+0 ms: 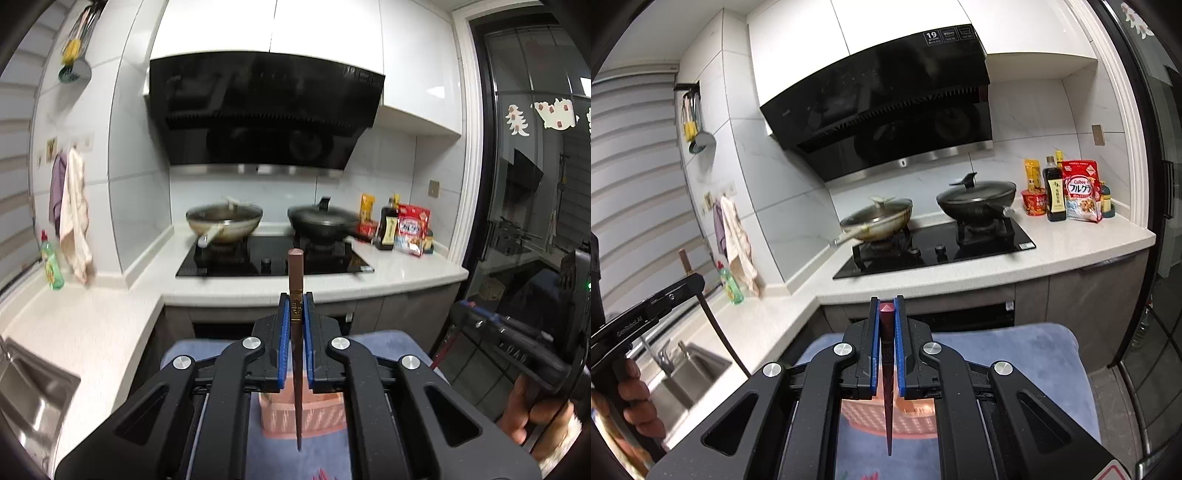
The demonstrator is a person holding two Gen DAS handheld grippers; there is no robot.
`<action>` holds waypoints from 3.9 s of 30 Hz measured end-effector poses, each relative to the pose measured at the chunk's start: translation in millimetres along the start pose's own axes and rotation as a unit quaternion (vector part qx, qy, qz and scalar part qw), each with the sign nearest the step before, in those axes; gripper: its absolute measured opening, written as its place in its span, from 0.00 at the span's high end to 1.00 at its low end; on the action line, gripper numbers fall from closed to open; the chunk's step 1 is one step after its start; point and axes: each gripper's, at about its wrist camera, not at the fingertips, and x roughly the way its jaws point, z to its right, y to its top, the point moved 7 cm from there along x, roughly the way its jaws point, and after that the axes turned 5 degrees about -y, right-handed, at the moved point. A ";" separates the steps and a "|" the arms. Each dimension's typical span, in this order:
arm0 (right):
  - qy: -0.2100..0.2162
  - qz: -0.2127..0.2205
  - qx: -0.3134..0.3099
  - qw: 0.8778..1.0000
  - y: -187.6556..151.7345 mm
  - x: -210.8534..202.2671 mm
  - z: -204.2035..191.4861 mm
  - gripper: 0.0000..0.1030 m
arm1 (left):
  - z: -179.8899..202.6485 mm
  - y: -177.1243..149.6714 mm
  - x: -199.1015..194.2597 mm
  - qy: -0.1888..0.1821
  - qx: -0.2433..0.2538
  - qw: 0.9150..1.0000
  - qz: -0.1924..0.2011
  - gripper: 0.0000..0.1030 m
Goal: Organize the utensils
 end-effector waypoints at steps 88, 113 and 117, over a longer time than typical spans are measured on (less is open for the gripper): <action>-0.085 -0.270 -0.074 0.956 -392.3 -86.9 -3.7 0.87 | -20.5 -412.0 -100.0 0.159 -0.072 0.943 -0.283 0.08; -0.087 -0.270 -0.060 0.957 -393.5 -89.2 2.3 0.94 | -16.4 -418.9 -94.9 0.109 -0.095 0.945 -0.293 0.70; -0.087 -0.270 -0.058 0.957 -393.5 -89.9 2.8 0.94 | -14.0 -418.7 -94.7 0.100 -0.099 0.944 -0.299 0.85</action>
